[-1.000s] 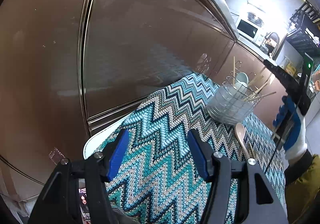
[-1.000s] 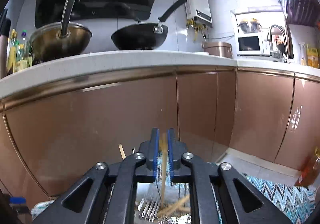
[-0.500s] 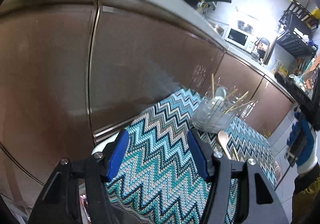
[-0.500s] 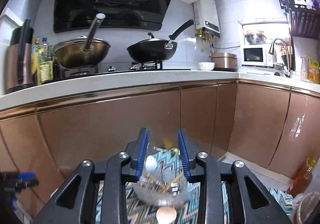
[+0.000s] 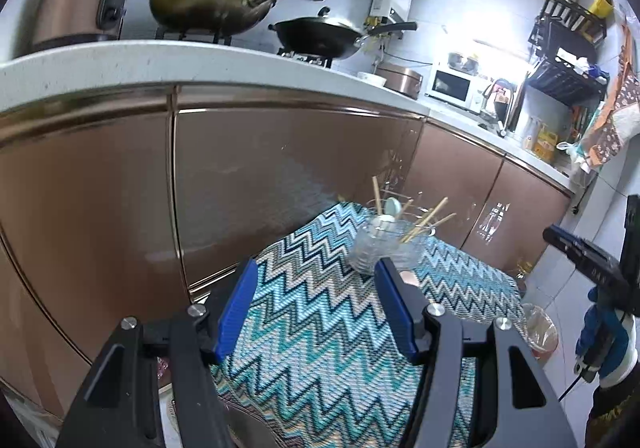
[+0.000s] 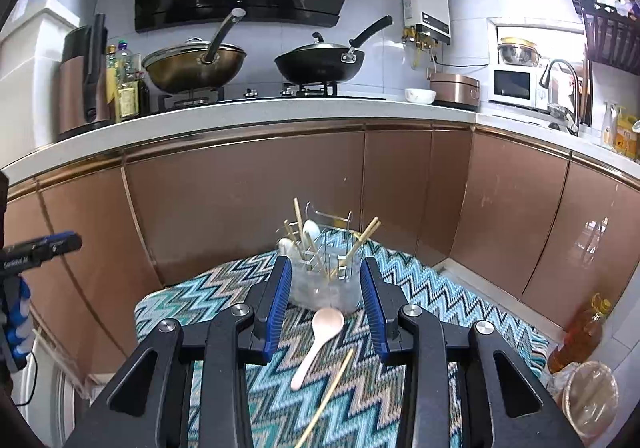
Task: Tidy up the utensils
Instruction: 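Withdraw the open right tool up and away from the rack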
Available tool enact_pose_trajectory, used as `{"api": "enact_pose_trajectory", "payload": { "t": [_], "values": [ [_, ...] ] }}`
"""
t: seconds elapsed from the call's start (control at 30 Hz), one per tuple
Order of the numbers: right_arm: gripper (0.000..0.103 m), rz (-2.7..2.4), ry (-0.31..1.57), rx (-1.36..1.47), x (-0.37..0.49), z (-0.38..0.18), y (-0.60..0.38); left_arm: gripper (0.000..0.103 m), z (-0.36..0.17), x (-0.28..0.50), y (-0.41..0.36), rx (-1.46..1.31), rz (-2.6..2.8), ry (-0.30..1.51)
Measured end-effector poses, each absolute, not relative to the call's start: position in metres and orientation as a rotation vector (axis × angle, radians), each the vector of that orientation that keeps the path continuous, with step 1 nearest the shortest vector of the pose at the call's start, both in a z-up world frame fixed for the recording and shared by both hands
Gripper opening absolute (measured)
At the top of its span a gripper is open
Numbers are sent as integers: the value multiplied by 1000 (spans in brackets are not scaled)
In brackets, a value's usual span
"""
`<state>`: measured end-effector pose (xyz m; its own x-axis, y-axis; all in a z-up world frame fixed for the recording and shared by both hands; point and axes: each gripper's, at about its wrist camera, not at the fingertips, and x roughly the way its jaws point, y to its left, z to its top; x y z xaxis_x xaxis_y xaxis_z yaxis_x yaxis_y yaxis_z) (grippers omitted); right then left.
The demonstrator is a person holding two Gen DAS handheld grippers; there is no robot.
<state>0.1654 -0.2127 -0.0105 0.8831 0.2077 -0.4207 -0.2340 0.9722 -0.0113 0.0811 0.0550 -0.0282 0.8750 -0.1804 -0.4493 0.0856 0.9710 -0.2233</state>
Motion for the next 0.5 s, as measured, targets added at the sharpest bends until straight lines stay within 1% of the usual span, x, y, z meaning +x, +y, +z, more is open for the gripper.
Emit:
{"api": "enact_pose_trajectory", "payload": {
  "t": [0.1, 0.23, 0.33, 0.5],
  "values": [
    [40, 239, 444, -73, 149, -7, -216, 59, -17, 68, 42, -193, -147, 474],
    [40, 256, 445, -72, 133, -3, -221, 59, -3, 50, 22, -174, -151, 447],
    [40, 265, 432, -66, 117, 2, -228, 62, 5, 36, 9, -161, -154, 425],
    [40, 264, 397, -49, 93, 12, -243, 63, 14, 19, -8, -146, -166, 406]
  ]
}}
